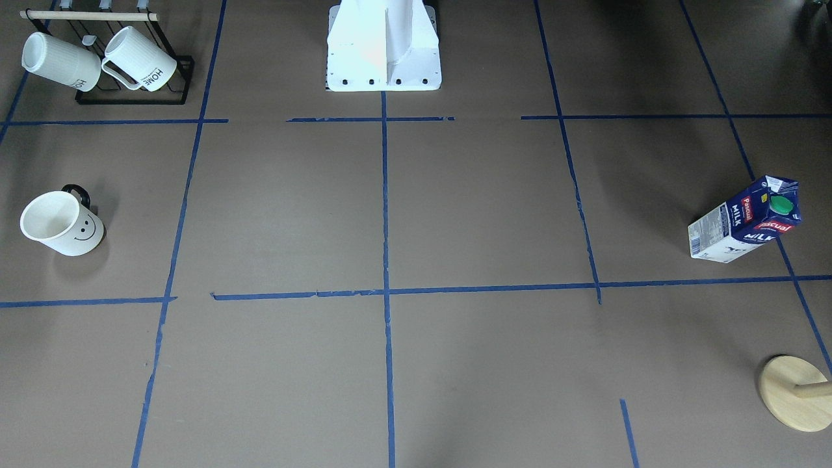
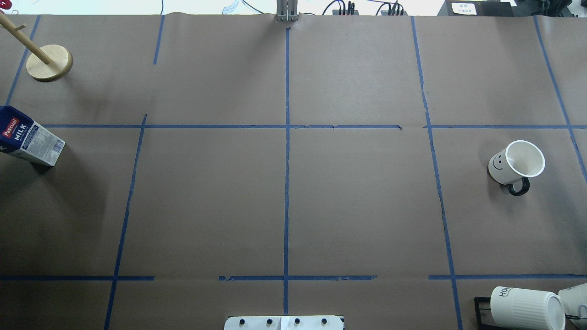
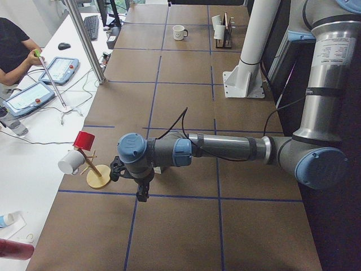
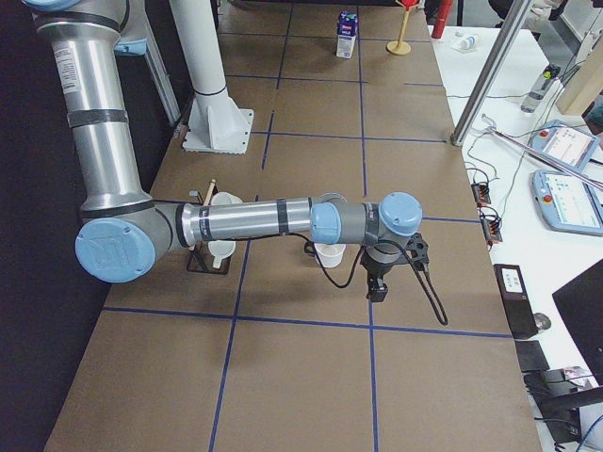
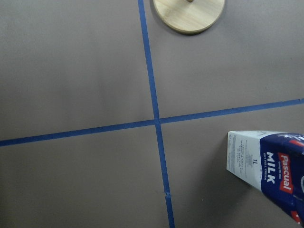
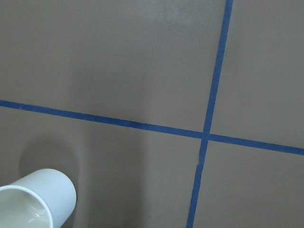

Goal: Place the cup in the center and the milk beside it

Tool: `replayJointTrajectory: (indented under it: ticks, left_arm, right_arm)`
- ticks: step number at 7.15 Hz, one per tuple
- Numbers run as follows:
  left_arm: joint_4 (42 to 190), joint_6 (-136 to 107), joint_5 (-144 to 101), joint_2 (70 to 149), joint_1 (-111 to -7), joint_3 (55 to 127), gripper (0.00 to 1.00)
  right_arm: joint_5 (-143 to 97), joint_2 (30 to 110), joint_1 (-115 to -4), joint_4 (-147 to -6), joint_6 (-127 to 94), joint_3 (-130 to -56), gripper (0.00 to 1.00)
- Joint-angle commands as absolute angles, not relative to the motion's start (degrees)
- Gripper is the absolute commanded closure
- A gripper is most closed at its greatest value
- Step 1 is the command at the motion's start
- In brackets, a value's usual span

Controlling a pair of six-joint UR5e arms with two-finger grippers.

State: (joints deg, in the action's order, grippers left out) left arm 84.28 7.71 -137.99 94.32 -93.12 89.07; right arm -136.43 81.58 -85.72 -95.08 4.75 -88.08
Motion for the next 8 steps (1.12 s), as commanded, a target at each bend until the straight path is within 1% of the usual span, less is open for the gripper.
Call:
replayJointTrajectory:
  ticks: [1, 3, 6, 7, 8]
  left_arm:
    - [84.4, 11.0, -138.2, 93.9, -92.6, 89.7, 0.0]
    - [84.4, 10.7, -137.6, 93.7, -92.5, 89.6, 0.0]
    - [84.5, 10.9, -138.3, 93.3, -92.5, 89.3, 0.0]
    - [84.5, 10.9, -138.3, 93.2, -92.5, 89.1, 0.0]
    - [84.5, 10.9, -138.3, 93.2, -92.5, 89.5, 0.0]
  right_arm:
    - [-136.6, 82.0, -85.4, -94.9, 4.7, -88.1, 0.0]
    - [-136.8, 82.5, -85.3, -94.9, 4.3, -87.5, 0.0]
    - [-138.5, 83.6, -82.8, -88.7, 3.8, -86.4, 0.0]
    - [-139.7, 84.6, -80.8, -86.9, 3.7, -86.9, 0.0]
    - [-139.7, 85.7, -78.9, -84.6, -3.0, -88.8, 0.0]
